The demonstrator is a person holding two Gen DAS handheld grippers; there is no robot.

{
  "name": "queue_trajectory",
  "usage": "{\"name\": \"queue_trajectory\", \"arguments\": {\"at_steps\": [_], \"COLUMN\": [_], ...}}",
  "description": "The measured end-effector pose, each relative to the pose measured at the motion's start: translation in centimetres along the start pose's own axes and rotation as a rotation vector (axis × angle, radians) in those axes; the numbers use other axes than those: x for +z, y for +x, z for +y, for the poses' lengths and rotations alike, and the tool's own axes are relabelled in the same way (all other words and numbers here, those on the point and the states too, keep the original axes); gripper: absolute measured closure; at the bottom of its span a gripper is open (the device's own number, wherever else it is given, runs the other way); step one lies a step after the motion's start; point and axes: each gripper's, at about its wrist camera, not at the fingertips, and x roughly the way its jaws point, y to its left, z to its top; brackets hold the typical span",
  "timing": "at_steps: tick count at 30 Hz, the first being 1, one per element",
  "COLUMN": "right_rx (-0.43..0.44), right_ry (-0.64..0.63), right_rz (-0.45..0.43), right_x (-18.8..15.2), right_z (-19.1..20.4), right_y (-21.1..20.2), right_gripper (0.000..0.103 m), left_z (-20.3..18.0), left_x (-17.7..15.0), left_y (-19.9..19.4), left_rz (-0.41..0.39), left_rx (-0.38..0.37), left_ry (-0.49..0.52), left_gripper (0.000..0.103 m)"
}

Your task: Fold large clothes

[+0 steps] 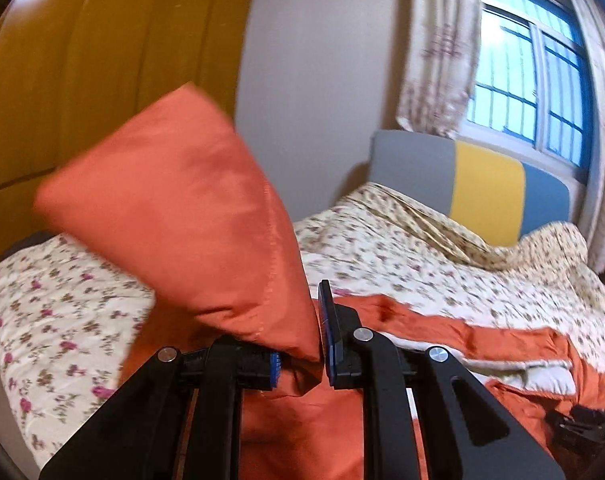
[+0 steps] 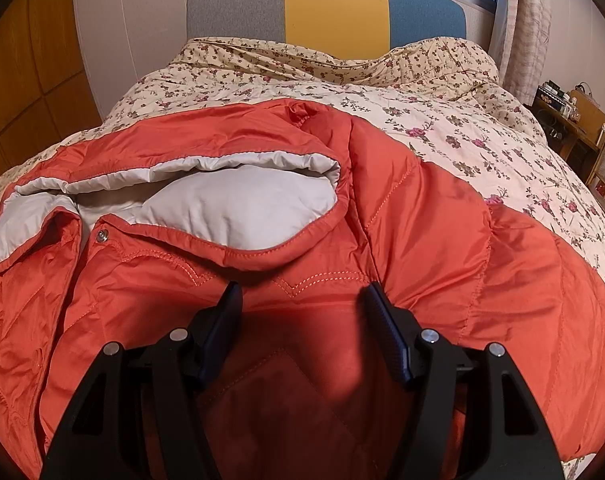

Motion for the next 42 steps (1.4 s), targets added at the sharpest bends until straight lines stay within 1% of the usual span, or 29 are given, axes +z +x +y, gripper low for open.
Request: {"name": "queue_trajectory", "arguments": {"at_steps": [3, 7, 10, 14, 15, 17, 20, 23, 25, 27, 28, 29, 30, 31, 32, 35, 37, 39, 40, 41, 42], "right_rx": [0.001, 0.001, 0.001, 0.002, 0.003, 0.008, 0.012, 0.017, 0.02, 0.02, 0.02, 0.02, 0.021, 0.022, 0.022, 0.019, 0.022, 0.025, 0.027, 0.01, -0.02], "right_ry": [0.001, 0.001, 0.001, 0.002, 0.003, 0.006, 0.01, 0.015, 0.017, 0.018, 0.018, 0.018, 0.018, 0.019, 0.02, 0.018, 0.029, 0.063, 0.081, 0.111, 0.132], "right_rz": [0.0, -0.001, -0.001, -0.001, -0.001, -0.001, -0.001, -0.001, -0.001, -0.001, -0.001, -0.001, -0.001, -0.001, -0.002, -0.004, -0.017, -0.043, -0.059, -0.089, -0.122], "right_x": [0.0, 0.0, 0.0, 0.0, 0.0, 0.1, 0.0, -0.1, 0.0, -0.1, -0.1, -0.1, -0.1, -0.1, -0.1, -0.1, -0.1, 0.0, 0.0, 0.0, 0.0], "right_z": [0.0, 0.0, -0.1, 0.0, 0.0, 0.0, 0.1, -0.1, -0.1, -0.2, -0.2, -0.2, -0.3, -0.3, -0.3, -0.2, -0.6, -1.2, -1.6, -2.0, -2.3], "right_y": [0.0, 0.0, 0.0, 0.0, 0.0, 0.0, 0.1, 0.0, 0.0, 0.0, 0.0, 0.0, 0.0, -0.1, -0.1, -0.1, -0.4, -1.2, -1.7, -2.7, -3.7], "right_gripper": [0.039, 0.039, 0.039, 0.039, 0.039, 0.039, 0.039, 0.039, 0.039, 0.039, 0.039, 0.039, 0.038, 0.038, 0.038, 0.038, 0.038, 0.039, 0.04, 0.04, 0.04], "left_z": [-2.2, -5.6, -8.7, -12.7, -13.2, -14.5, -15.8, -17.0, -17.8, -18.3, -18.3, -18.2, -17.9, -17.4, -17.0, -15.0, -13.4, -11.1, -10.0, -8.6, -7.0], "left_x": [-0.6, -1.7, -3.0, -4.7, -4.9, -5.6, -6.2, -7.2, -8.4, -9.0, -9.0, -8.9, -8.6, -8.4, -8.1, -6.5, -5.6, -4.3, -3.7, -3.2, -2.6], "left_y": [-0.1, -0.5, -0.8, -1.0, -0.9, -0.3, 0.7, 1.8, 2.6, 3.0, 2.9, 2.7, 2.3, 1.5, 1.0, -0.7, -1.1, -0.8, -0.5, -0.1, 0.7], "left_rz": [-0.01, -0.013, 0.002, 0.027, 0.035, 0.066, 0.118, 0.186, 0.266, 0.309, 0.313, 0.313, 0.31, 0.295, 0.281, 0.245, 0.224, 0.206, 0.197, 0.191, 0.19], "left_rx": [-0.026, -0.079, -0.149, -0.238, -0.249, -0.283, -0.332, -0.388, -0.437, -0.457, -0.461, -0.471, -0.479, -0.489, -0.501, -0.536, -0.538, -0.5, -0.476, -0.448, -0.404], "left_ry": [0.047, 0.126, 0.191, 0.318, 0.339, 0.383, 0.416, 0.482, 0.531, 0.559, 0.562, 0.558, 0.54, 0.515, 0.497, 0.418, 0.364, 0.292, 0.254, 0.215, 0.174], "left_gripper": [0.087, 0.087, 0.087, 0.087, 0.087, 0.087, 0.087, 0.087, 0.087, 0.087, 0.079, 0.059, 0.045, 0.024, 0.016, 0.016, 0.016, 0.016, 0.018, 0.023, 0.025]}}
